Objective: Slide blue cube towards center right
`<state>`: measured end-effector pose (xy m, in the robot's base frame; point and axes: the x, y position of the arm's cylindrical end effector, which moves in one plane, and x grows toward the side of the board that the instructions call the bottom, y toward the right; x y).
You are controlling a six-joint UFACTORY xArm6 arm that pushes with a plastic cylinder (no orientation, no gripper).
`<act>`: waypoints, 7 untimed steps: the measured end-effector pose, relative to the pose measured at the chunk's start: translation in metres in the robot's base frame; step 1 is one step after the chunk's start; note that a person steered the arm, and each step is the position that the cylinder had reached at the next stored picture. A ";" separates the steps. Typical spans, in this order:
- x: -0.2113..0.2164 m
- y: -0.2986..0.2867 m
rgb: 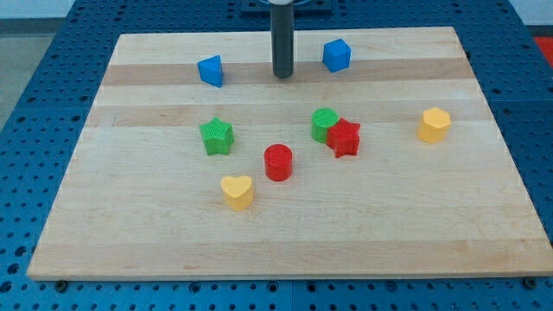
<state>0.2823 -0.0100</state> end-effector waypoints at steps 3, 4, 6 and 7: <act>-0.047 0.036; -0.045 0.067; -0.019 0.109; 0.004 0.117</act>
<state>0.2858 0.1069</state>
